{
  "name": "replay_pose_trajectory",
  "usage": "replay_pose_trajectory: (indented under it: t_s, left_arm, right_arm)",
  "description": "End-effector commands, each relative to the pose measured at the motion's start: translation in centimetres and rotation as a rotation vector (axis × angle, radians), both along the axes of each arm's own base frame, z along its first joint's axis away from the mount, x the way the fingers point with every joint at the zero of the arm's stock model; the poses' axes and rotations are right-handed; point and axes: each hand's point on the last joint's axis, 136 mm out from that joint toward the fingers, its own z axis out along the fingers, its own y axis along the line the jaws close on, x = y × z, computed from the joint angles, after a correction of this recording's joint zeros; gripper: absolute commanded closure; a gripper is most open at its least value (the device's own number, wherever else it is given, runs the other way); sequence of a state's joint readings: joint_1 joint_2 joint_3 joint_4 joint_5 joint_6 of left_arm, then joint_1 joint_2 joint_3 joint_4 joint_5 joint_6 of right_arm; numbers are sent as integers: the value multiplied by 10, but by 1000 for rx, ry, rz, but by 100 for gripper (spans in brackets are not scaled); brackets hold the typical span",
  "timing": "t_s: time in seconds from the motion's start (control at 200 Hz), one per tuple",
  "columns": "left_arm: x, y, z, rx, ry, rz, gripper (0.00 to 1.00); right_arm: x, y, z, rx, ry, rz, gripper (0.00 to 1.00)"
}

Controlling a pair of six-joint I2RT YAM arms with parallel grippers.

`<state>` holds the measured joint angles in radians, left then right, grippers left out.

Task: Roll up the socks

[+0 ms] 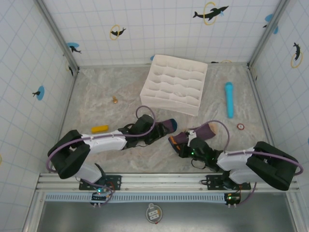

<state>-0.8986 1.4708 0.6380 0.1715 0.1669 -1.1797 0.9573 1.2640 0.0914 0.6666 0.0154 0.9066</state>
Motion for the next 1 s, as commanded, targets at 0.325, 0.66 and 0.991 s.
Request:
replay_pose_trajectory:
  t_s: [0.325, 0.66, 0.991]
  left_arm:
    - [-15, -22, -3, 4, -62, -97, 32]
    - [-29, -40, -19, 14, -43, -162, 39]
    - [-27, -56, -31, 5, -47, -186, 43]
  right_arm:
    - [-43, -52, -55, 67, 461, -171, 100]
    - [-54, -71, -69, 85, 581, -264, 100]
    - [-59, -85, -79, 70, 620, -330, 100]
